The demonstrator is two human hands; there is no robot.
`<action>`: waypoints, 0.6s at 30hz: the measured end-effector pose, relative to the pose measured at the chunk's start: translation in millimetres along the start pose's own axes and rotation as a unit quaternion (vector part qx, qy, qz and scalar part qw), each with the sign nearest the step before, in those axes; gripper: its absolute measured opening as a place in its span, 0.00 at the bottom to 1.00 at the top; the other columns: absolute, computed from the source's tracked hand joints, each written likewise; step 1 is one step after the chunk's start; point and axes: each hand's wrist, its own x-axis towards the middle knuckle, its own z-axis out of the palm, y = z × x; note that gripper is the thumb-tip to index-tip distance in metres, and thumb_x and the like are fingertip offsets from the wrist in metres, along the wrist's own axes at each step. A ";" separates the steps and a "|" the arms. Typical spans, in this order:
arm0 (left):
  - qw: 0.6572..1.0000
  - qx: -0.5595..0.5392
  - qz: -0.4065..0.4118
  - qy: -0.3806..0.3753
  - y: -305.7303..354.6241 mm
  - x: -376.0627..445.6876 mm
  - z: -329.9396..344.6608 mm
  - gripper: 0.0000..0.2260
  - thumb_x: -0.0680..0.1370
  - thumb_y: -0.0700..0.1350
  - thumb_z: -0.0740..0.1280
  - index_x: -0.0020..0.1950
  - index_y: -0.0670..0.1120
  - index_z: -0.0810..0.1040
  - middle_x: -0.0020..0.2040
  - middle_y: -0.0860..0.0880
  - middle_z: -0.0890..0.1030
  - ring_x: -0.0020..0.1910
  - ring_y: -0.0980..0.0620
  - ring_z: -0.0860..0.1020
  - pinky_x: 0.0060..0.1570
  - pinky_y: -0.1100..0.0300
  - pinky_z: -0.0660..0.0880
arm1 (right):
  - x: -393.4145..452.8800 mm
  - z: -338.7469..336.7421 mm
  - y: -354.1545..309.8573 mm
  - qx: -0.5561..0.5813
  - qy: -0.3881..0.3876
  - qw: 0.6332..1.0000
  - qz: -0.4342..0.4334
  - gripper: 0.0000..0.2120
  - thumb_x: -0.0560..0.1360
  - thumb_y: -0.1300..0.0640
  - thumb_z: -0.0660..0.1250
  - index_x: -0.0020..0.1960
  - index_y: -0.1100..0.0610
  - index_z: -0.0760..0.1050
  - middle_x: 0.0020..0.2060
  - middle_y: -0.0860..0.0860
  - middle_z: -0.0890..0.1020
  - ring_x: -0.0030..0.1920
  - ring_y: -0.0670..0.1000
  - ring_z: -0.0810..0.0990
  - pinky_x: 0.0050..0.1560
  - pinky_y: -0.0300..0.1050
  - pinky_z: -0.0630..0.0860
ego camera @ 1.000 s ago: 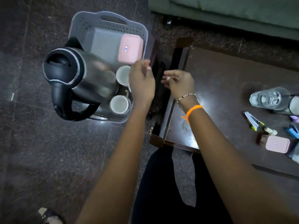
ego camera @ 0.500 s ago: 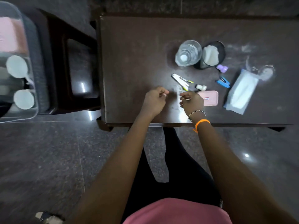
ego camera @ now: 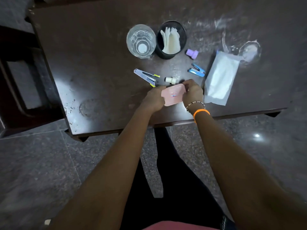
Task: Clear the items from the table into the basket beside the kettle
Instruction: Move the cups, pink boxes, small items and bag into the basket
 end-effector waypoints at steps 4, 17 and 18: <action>0.997 0.073 -0.035 0.012 -2.9 6.6 8.2 0.16 0.75 0.38 0.63 0.63 0.42 0.73 0.64 0.39 0.72 0.63 0.41 0.72 0.61 0.51 0.71 | 2.5 5.5 -3.1 0.038 -0.049 0.997 -0.044 0.19 0.67 0.74 0.54 0.50 0.63 0.78 0.48 0.62 0.83 0.50 0.59 0.80 0.50 0.40 0.75; 0.976 -0.153 -0.121 0.102 -99.4 -64.6 -2.9 0.09 0.74 0.34 0.66 0.53 0.39 0.76 0.44 0.39 0.79 0.52 0.40 0.80 0.54 0.47 0.77 | 17.3 33.9 -40.4 -0.219 -0.074 0.958 -0.167 0.24 0.68 0.74 0.58 0.59 0.56 0.75 0.65 0.57 0.69 0.64 0.60 0.66 0.61 0.43 0.64; 0.971 -0.171 -0.123 0.112 -107.4 -70.1 -5.3 0.08 0.74 0.34 0.66 0.53 0.39 0.76 0.43 0.41 0.78 0.51 0.41 0.80 0.54 0.47 0.78 | 15.2 34.4 -42.5 -0.203 -0.051 0.967 -0.148 0.24 0.68 0.74 0.57 0.58 0.56 0.76 0.63 0.56 0.71 0.64 0.60 0.68 0.60 0.43 0.62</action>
